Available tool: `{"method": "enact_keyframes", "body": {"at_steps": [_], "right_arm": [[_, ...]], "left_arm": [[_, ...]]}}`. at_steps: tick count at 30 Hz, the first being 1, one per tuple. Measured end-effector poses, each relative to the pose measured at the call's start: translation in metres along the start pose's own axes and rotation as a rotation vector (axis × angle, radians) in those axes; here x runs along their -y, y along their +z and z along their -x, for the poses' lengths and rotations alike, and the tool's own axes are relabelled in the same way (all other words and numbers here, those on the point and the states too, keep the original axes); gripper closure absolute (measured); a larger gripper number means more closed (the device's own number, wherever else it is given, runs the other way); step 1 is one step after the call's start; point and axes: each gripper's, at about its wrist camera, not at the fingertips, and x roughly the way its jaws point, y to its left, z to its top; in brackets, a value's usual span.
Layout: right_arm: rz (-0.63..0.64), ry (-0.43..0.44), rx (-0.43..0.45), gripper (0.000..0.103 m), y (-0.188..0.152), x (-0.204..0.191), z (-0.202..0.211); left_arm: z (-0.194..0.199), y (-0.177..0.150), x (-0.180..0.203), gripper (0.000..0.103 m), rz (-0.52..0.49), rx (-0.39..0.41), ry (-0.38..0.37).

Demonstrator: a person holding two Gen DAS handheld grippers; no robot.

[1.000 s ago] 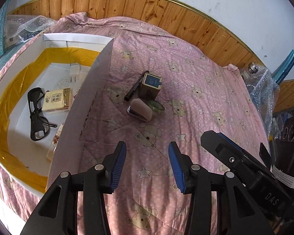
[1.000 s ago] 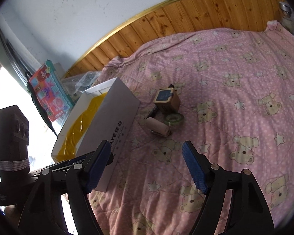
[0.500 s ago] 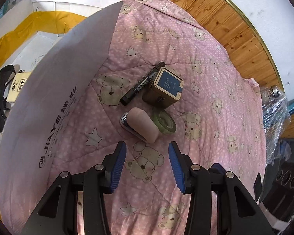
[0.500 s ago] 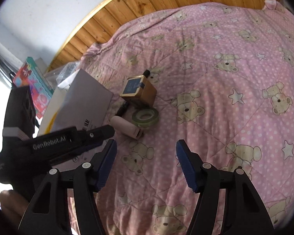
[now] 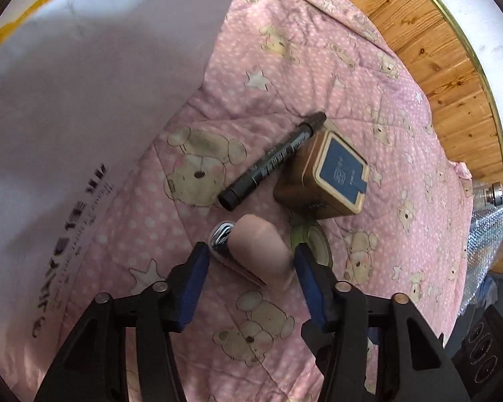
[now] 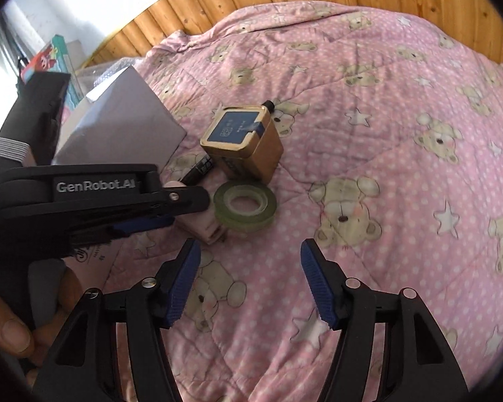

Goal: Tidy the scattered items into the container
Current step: 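Withdraw both tools and move the left tool toward the pink stapler, then grasp the pink stapler with the left tool while the right tool grasps the green tape roll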

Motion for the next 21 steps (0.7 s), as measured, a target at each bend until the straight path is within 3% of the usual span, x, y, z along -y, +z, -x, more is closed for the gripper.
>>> {"method": "enact_keyframes", "body": {"at_steps": [1,2,5,8,12,13,16,17,19,21], "right_arm": [[0.014,-0.002,-0.002,0.040,0.002,0.000,-0.002],[0.023,-0.001,-0.006,0.042,0.003,0.000,-0.005],[0.066,0.011,-0.019,0.051,0.006,-0.003,-0.013],[0.121,0.015,-0.023,0.051,0.007,-0.009,-0.020],[0.137,0.007,-0.021,0.051,0.010,-0.011,-0.034],[0.142,0.008,-0.019,0.047,0.011,-0.013,-0.037],[0.182,-0.008,0.017,0.043,0.012,-0.019,-0.042],[0.180,-0.009,0.019,0.047,0.012,-0.018,-0.042],[0.176,-0.018,0.021,0.054,0.013,-0.016,-0.041],[0.150,-0.012,0.029,0.055,0.012,-0.012,-0.034]], "left_arm": [[0.002,0.001,0.001,0.058,-0.015,0.011,0.017],[0.004,0.002,0.001,0.066,-0.023,0.021,0.030],[0.007,0.003,-0.004,0.067,-0.016,0.025,0.037],[0.008,0.004,-0.009,0.067,-0.015,0.022,0.016],[0.004,0.006,-0.007,0.056,-0.048,0.032,0.053],[0.003,0.007,-0.005,0.054,-0.055,0.036,0.069],[-0.003,0.009,-0.005,0.054,-0.072,0.049,0.099],[-0.002,0.008,-0.006,0.054,-0.081,0.056,0.099],[-0.001,0.007,-0.007,0.067,-0.099,0.069,0.098],[0.003,0.005,-0.010,0.070,-0.115,0.079,0.082]]}}
